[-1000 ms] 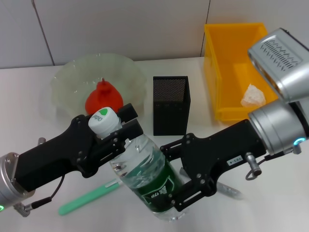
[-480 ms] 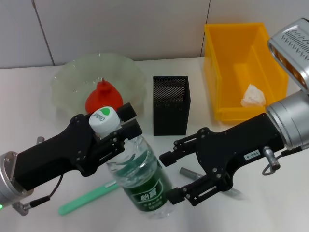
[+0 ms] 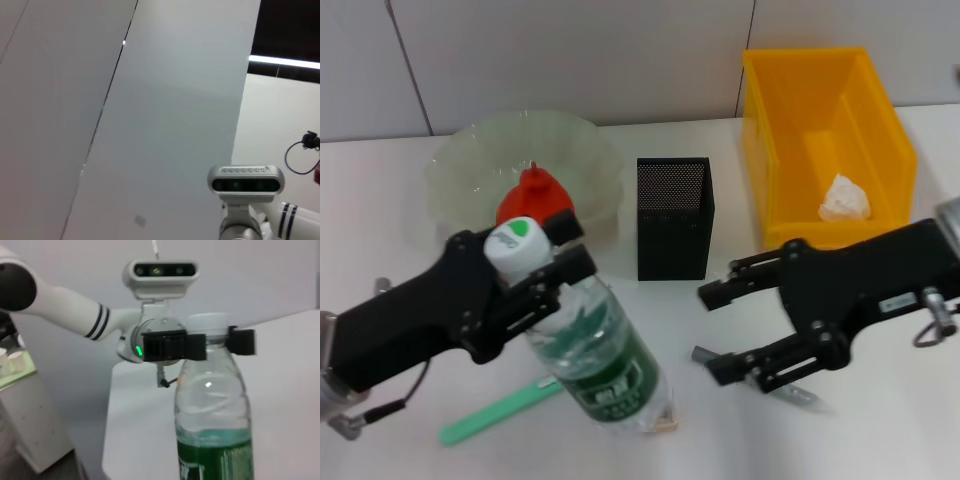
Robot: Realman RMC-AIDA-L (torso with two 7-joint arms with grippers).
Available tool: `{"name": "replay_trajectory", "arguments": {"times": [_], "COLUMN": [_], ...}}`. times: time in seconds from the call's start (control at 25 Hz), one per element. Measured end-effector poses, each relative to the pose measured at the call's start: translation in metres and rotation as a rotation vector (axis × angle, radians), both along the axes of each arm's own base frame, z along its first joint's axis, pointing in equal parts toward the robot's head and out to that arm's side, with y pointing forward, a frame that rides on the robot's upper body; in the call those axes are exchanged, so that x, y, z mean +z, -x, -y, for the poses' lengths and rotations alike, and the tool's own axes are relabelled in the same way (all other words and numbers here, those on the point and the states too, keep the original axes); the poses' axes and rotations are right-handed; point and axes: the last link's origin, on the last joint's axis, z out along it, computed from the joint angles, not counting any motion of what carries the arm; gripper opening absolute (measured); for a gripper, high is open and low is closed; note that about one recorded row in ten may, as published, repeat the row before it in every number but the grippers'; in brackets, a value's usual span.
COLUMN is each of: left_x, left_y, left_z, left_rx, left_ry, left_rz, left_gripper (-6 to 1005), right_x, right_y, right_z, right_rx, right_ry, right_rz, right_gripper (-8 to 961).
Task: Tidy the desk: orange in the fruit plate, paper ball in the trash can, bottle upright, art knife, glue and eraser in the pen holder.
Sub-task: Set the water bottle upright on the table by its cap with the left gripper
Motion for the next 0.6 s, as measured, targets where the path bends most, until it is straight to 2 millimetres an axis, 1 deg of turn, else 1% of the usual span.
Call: {"name": "replay_trajectory", "arguments": {"times": [0.12, 0.28, 0.4, 0.6], "left_x": [0.010, 0.019, 0.020, 0.014], "left_y": [0.008, 0.020, 0.029, 0.044], "left_z": [-0.001, -0.005, -0.012, -0.025], "left_rx": [0.002, 0.038, 0.083, 0.161], "left_ry": [-0.102, -0.263, -0.349, -0.451], "left_rz": [-0.026, -0.062, -0.115, -0.222], "left_gripper": [419, 421, 422, 424], "right_x": [0.005, 0.000, -0.006, -0.015], "right_y": [-0.017, -0.042, -0.058, -0.083], "right_z": [0.007, 0.023, 0.034, 0.048], "right_rx": [-0.018, -0.003, 0.002, 0.001], "right_ry": [-0.048, -0.093, -0.117, -0.196], "right_rz": [-0.033, -0.103, -0.165, -0.264], "right_gripper": [779, 778, 777, 778]}}
